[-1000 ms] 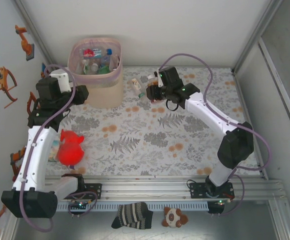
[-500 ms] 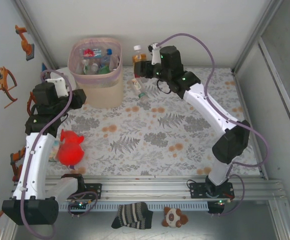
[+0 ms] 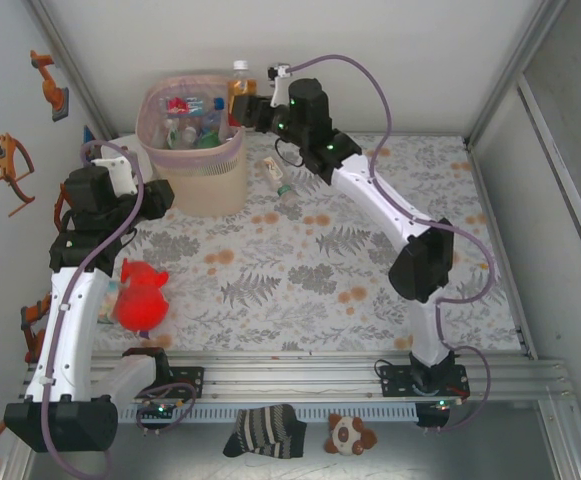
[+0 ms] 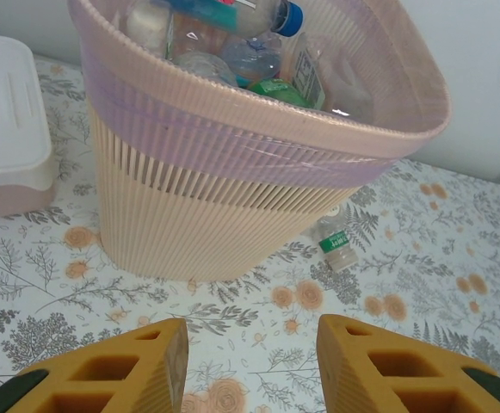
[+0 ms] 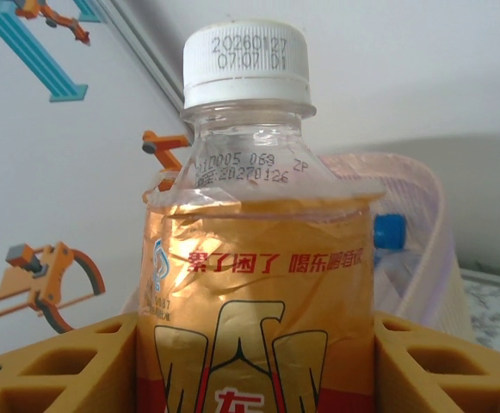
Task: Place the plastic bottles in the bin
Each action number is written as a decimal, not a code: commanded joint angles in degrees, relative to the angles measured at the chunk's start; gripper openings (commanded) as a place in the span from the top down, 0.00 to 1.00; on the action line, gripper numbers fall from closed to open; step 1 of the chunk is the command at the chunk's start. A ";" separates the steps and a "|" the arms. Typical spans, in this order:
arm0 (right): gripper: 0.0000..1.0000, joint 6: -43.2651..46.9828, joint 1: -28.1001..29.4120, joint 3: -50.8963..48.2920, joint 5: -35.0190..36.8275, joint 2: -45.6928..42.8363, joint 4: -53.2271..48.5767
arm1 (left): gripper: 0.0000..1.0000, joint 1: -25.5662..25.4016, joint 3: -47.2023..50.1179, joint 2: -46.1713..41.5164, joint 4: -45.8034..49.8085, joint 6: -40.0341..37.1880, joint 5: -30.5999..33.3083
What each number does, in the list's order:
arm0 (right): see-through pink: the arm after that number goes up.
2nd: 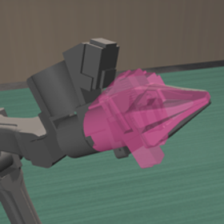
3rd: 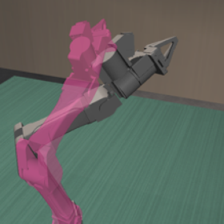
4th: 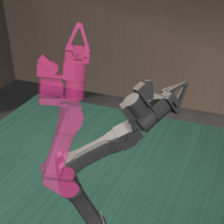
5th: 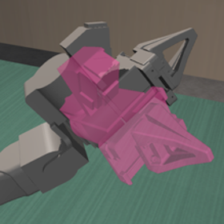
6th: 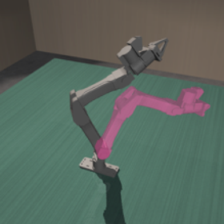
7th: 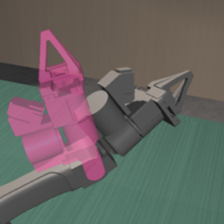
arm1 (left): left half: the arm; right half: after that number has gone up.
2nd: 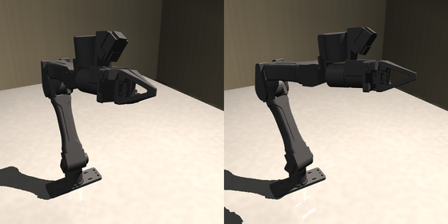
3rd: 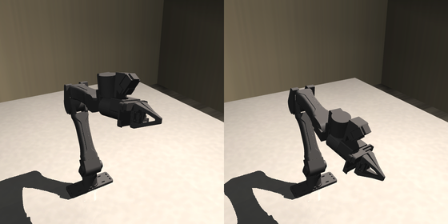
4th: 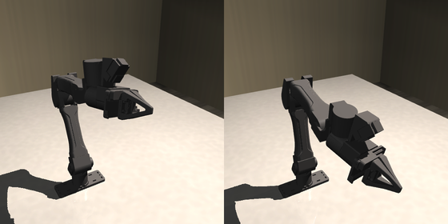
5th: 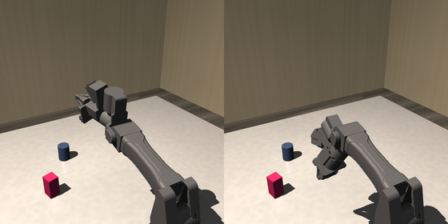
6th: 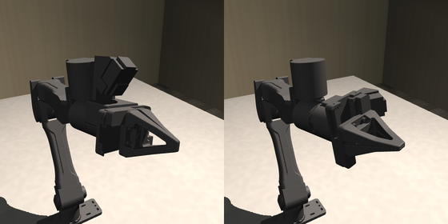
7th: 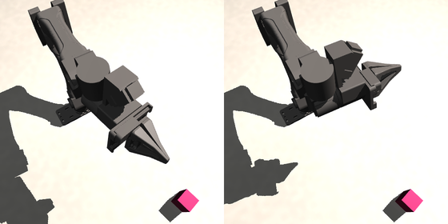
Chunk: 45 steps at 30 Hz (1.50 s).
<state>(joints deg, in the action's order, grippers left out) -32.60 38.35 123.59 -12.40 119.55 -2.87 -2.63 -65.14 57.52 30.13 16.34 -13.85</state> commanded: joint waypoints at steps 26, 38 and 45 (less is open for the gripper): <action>0.37 -6.98 2.26 12.11 2.21 11.18 -0.05 | 0.57 0.35 -2.14 0.54 -0.95 2.20 -2.41; 0.33 -8.24 2.43 12.95 1.51 13.03 1.14 | 0.57 0.35 -2.03 0.22 -0.69 2.52 -2.15; 0.30 -7.84 2.43 12.73 1.24 11.44 1.03 | 0.57 0.35 -1.99 0.23 -0.92 2.84 -2.15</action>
<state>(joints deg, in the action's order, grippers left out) -40.29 40.38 134.54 -11.31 131.63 -3.11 -2.57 -65.58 58.15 30.24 18.20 -15.05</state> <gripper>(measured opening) 0.695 0.429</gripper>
